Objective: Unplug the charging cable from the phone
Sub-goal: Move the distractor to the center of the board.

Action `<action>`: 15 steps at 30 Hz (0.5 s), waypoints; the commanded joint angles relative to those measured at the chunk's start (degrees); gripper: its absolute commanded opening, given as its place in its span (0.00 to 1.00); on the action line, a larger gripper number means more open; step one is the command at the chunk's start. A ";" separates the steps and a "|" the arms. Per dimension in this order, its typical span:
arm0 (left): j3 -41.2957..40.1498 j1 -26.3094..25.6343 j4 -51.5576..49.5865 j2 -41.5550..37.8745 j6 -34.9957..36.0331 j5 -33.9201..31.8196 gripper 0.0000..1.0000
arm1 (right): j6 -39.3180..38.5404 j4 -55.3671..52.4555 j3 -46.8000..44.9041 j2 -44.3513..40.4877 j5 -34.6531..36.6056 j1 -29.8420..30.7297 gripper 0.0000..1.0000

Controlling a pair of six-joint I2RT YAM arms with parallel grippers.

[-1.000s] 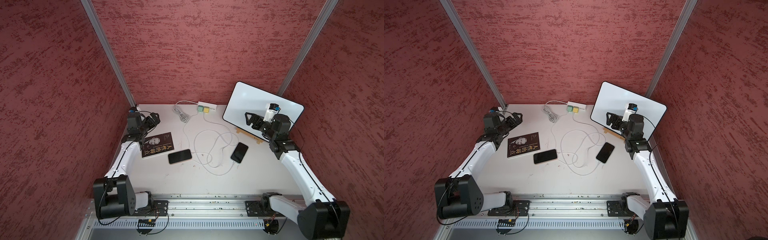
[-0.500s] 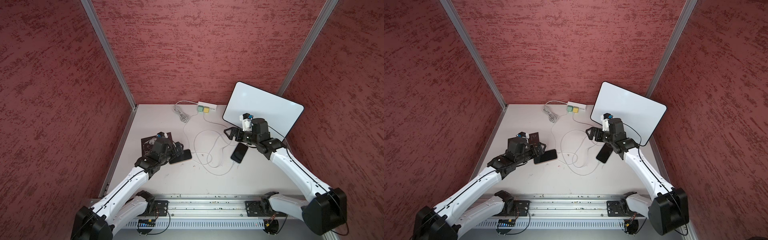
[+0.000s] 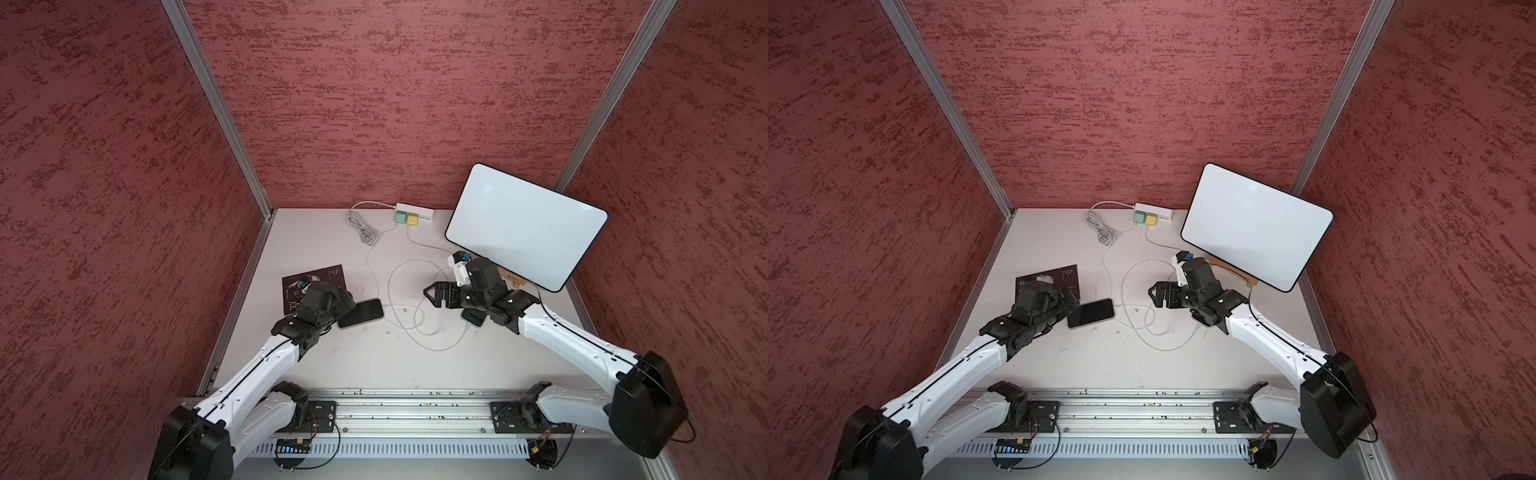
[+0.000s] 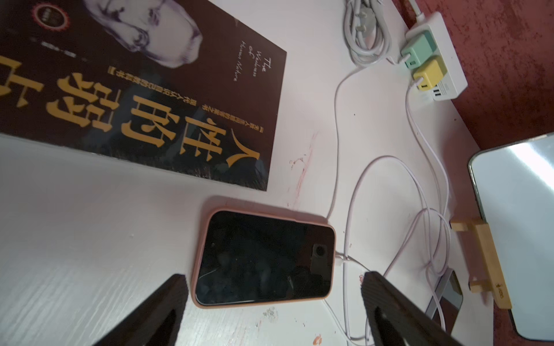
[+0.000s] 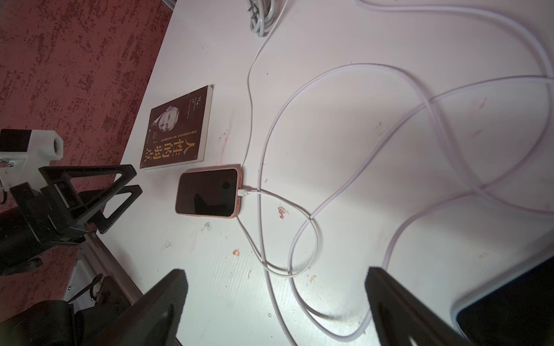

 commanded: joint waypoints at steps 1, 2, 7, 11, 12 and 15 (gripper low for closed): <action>-0.96 4.89 4.47 3.21 -0.37 3.38 0.78 | 1.46 2.27 -1.13 -1.04 3.05 0.77 0.98; -0.82 5.86 4.79 4.08 -0.57 3.60 0.75 | 1.57 2.26 -1.32 -1.28 3.15 0.84 0.98; 0.13 8.81 2.67 8.54 -2.01 3.24 0.54 | 1.76 1.73 -1.63 -2.69 4.44 0.93 0.98; -0.33 10.44 1.71 11.47 -2.94 4.05 0.48 | 1.95 1.73 -1.75 -3.07 5.20 1.00 0.98; -0.28 10.85 1.27 12.24 -2.96 4.03 0.45 | 2.14 1.77 -1.75 -2.98 5.35 1.04 0.98; 0.37 12.11 0.86 14.68 -2.65 3.41 0.43 | 2.24 1.91 -1.74 -2.80 5.45 0.99 0.98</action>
